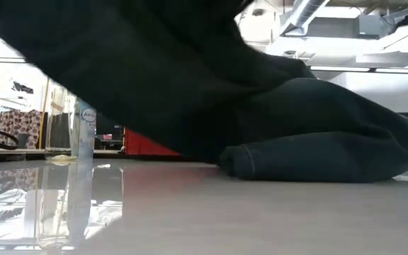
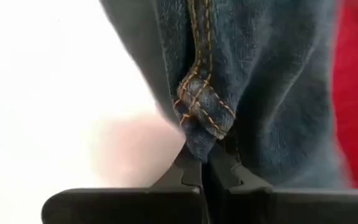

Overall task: Fold Laundry from Bin
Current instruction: Fold the blue pants from the red laundry bin

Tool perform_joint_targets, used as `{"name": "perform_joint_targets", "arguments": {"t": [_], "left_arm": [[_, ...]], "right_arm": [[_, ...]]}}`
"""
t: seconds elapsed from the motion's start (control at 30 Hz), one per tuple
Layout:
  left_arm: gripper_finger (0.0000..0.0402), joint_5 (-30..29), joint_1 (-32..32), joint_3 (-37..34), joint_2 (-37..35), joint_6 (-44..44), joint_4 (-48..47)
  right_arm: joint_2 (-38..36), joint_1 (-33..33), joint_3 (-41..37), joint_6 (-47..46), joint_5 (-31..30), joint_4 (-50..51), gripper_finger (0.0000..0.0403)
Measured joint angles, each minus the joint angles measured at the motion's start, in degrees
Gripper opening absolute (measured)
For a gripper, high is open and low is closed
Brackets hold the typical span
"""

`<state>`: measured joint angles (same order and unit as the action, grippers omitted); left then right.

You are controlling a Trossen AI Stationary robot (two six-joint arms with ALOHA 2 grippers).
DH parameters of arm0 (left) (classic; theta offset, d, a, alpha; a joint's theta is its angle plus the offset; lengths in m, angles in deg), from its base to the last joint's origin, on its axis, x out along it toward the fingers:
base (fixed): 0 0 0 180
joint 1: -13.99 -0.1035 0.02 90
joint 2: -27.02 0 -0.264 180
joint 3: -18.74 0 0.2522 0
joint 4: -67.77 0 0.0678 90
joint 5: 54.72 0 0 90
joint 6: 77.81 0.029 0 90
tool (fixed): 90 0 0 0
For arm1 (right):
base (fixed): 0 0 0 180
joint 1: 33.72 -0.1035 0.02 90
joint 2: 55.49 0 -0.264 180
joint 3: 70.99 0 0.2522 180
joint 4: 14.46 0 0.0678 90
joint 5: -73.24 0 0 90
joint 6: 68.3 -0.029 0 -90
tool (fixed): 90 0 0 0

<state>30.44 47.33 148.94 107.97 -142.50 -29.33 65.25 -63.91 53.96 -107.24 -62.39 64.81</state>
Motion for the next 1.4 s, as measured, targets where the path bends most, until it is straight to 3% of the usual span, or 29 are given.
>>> {"name": "perform_joint_targets", "arguments": {"t": [0.1, 0.23, 0.5, 0.63, 0.87, 1.03, 1.23, 1.4], "left_arm": [[0.0029, 0.4, 5.1, -7.1, 1.7, -4.7, 4.3], [0.0029, 3.3, 9.2, -17.3, 4.4, -6.2, 13.2], [0.0029, 4.9, 11.5, -30.5, 5.9, -8.0, 38.4], [0.0029, 5.2, 11.7, -31.5, 6.3, -11.2, 43.9], [0.004, 1.1, 12.2, -31.5, 7.3, -11.7, 54.1], [0.0087, -0.5, 12.8, -31.4, 9.2, -8.7, 65.0], [0.0162, 4.0, 12.7, -31.4, 11.8, -6.3, 74.9], [0.0196, 5.2, 11.5, -31.4, 11.9, -3.1, 78.2]], "right_arm": [[2.7, -0.9, -0.1, 0.1, 6.4, -3.1, 0.0019], [3.8, -1.7, -0.2, -0.1, 10.6, -5.1, 0.0019], [5.3, -3.9, -1.5, -0.1, 20.4, -5.8, 0.0028], [4.7, -5.7, -3.7, -1.1, 25.1, -7.2, 0.0035], [4.4, -10.9, -3.8, -7.8, 25.8, -6.3, 0.0075], [4.5, -15.9, -3.8, -16.7, 26.3, -5.3, 0.0118], [4.5, -21.8, -3.8, -29.7, 24.5, -4.1, 0.0162], [4.5, -26.6, -3.8, -46.6, 20.4, -3.5, 0.0172]]}}
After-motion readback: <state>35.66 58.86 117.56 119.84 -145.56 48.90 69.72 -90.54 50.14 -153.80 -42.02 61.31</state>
